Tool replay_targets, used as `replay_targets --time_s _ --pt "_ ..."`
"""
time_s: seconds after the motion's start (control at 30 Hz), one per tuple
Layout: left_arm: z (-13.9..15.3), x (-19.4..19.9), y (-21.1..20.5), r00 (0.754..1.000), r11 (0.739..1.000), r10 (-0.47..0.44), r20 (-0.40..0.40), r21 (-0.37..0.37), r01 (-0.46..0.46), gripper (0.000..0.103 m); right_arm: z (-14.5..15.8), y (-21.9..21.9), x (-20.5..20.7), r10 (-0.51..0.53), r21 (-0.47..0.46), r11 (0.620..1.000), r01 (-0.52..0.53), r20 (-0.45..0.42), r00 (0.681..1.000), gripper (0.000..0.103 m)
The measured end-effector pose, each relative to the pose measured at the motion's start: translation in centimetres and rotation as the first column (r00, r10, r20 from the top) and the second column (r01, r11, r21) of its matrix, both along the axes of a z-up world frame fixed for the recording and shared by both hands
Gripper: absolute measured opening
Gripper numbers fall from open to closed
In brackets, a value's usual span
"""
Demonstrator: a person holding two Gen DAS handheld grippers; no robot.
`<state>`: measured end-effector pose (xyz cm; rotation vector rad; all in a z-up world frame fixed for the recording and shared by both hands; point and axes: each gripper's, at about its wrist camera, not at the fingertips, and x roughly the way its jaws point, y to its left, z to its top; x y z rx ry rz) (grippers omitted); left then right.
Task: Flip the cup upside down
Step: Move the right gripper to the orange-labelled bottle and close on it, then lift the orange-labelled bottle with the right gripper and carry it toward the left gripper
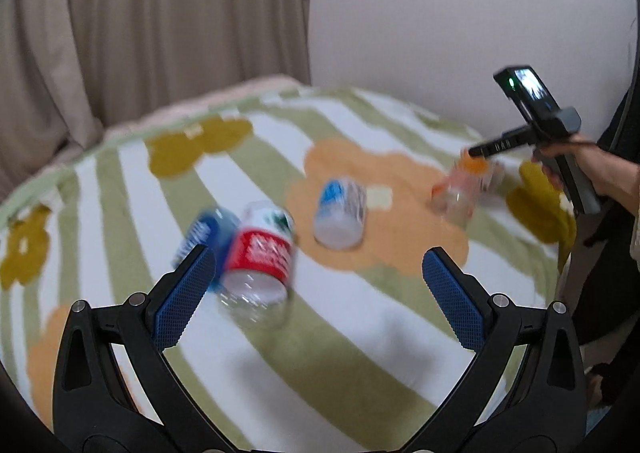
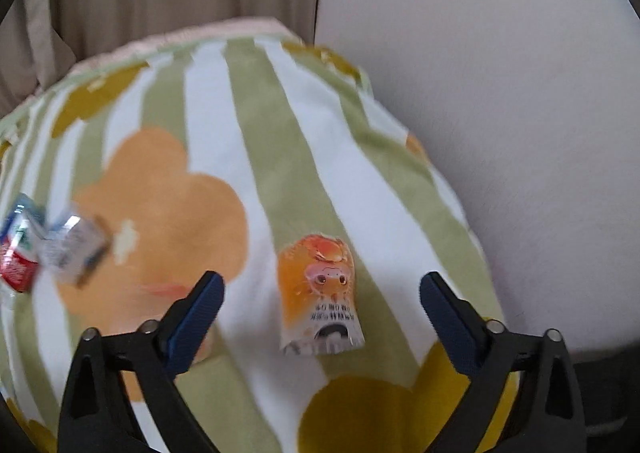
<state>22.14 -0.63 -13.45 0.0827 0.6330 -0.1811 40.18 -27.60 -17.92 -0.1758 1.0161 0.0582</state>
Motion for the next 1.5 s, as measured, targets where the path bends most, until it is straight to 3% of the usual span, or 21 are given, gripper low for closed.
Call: replay_targets --time_s 0.13,0.27,0.33,0.47,0.57,0.67,0.77,0.87,1.0,1.13,1.27,1.5 --pt "-2.7 1.0 -0.2 0.997 1.000 -0.004 -0.076 -0.008 0.003 0.103 -2.2 -0.6 1.9 -0.026 0.017 0.999 0.027 -0.050 0.998 0.083" --pt "-3.9 1.0 -0.1 0.995 1.000 -0.007 -0.102 -0.007 0.006 0.103 -3.5 -0.7 2.5 -0.032 0.011 0.999 0.033 -0.072 0.997 0.071" --pt "-4.1 1.0 0.0 0.994 1.000 -0.008 -0.107 -0.010 0.007 0.103 -3.9 -0.9 2.5 -0.026 0.052 0.998 0.030 -0.071 0.997 0.058" --pt "-3.7 0.6 0.2 0.994 1.000 -0.010 -0.104 -0.017 0.008 0.103 -3.5 -1.2 2.2 -0.038 0.092 0.995 0.044 -0.066 0.997 0.057" --pt "-3.0 0.2 0.6 0.996 1.000 -0.009 -0.092 -0.014 0.008 0.103 -1.9 -1.5 1.7 -0.061 0.126 0.990 0.064 -0.025 0.998 0.057" --pt "-1.9 -0.9 1.1 0.997 1.000 -0.005 -0.079 -0.019 0.003 0.103 2.0 -0.8 -0.6 -0.048 0.185 0.982 0.039 0.043 0.998 0.057" --pt "-1.0 -2.3 1.8 0.997 0.999 0.004 -0.072 -0.031 -0.007 0.103 5.9 0.8 -5.1 -0.049 0.266 0.964 0.020 0.103 0.993 0.057" --pt "-0.3 -3.9 2.5 0.998 0.999 0.014 -0.066 -0.044 -0.017 0.103 7.0 4.3 -10.4 -0.023 0.355 0.935 -0.011 0.093 0.995 0.057" --pt "-0.1 -6.2 3.5 0.997 0.999 0.024 -0.068 -0.045 -0.027 0.103 5.3 10.3 -15.5 0.078 0.381 0.919 -0.099 0.071 0.994 0.057" --pt "-0.2 -8.0 4.7 0.996 0.997 0.046 -0.071 -0.055 -0.050 0.103 2.0 14.9 -17.6 0.120 0.398 0.910 -0.115 0.013 0.993 0.057" --pt "-1.0 -9.0 5.4 0.995 0.996 0.058 -0.084 -0.065 -0.063 0.103 -0.9 17.8 -18.3 0.094 0.385 0.919 -0.088 0.006 0.996 0.057" --pt "-2.8 -9.2 6.3 0.991 0.992 0.064 -0.122 -0.099 -0.076 0.103 -4.3 19.3 -18.8 0.058 0.382 0.924 -0.023 -0.080 0.995 0.057"
